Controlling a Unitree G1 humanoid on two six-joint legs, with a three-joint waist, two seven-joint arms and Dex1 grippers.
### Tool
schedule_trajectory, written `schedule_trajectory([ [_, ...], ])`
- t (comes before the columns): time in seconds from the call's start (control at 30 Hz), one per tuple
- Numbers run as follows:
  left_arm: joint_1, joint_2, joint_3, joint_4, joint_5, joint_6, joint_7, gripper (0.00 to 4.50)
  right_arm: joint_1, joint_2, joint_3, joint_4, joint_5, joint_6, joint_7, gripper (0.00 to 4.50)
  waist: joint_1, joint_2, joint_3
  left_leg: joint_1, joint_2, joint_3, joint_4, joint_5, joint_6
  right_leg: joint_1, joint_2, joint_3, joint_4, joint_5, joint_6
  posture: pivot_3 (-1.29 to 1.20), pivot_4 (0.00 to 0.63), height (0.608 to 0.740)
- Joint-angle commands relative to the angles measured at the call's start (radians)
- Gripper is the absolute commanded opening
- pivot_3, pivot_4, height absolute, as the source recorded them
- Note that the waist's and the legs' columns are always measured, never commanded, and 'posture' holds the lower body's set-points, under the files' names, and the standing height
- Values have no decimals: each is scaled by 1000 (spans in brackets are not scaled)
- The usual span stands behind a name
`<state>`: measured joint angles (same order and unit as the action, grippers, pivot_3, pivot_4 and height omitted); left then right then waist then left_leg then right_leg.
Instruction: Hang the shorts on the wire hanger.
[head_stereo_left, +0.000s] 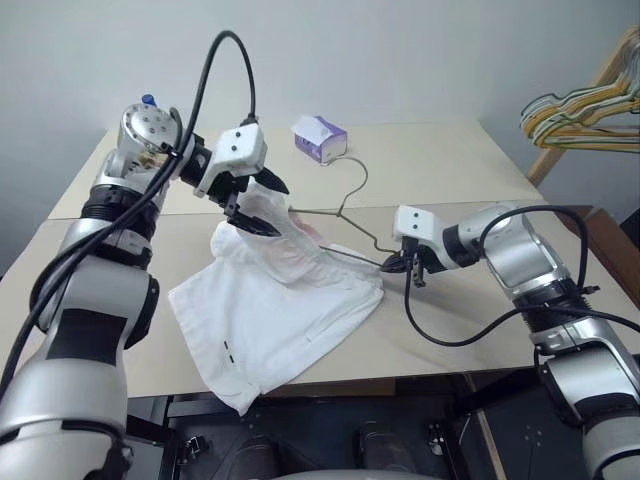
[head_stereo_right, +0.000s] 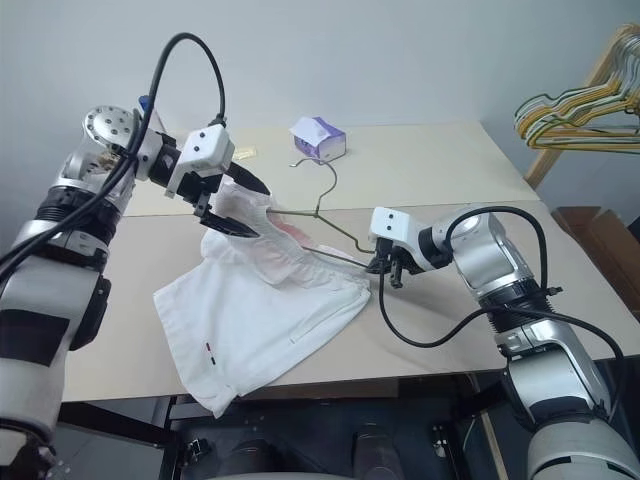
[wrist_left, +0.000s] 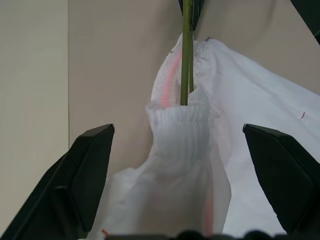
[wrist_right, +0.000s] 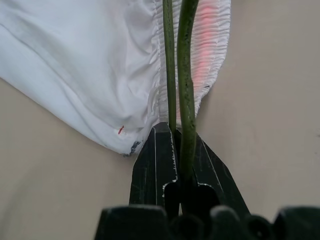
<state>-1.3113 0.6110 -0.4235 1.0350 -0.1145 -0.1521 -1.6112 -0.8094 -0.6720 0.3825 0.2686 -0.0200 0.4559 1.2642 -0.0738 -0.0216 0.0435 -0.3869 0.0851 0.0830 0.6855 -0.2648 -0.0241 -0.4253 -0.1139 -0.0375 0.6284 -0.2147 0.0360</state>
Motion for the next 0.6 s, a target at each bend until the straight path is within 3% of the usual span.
schedule_trajectory([
  [0.03,-53,-4,4,35,19,-16,-3,3231,-17,-9,-19,-55,5,4,11,0,0,0,0,0,0,0,0,0,0,0,0,0,0,0,0,-69,0,740],
  [0.33,-66,-20,32,89,66,-45,-3,189,-13,-11,-29,-89,10,-8,4,0,-3,0,0,0,0,0,0,0,0,0,0,0,0,0,0,-70,0,740],
  [0.37,-65,-21,34,91,71,-45,-3,4,-10,-11,-31,-90,7,-25,-5,0,-3,0,0,-1,0,0,0,0,0,0,0,0,0,0,0,-70,0,740],
  [0.6,-57,-24,69,96,130,-87,26,4,-1,3,-51,-106,-4,-94,-80,0,-8,0,0,0,0,0,0,0,0,0,0,0,0,0,0,-68,0,740],
])
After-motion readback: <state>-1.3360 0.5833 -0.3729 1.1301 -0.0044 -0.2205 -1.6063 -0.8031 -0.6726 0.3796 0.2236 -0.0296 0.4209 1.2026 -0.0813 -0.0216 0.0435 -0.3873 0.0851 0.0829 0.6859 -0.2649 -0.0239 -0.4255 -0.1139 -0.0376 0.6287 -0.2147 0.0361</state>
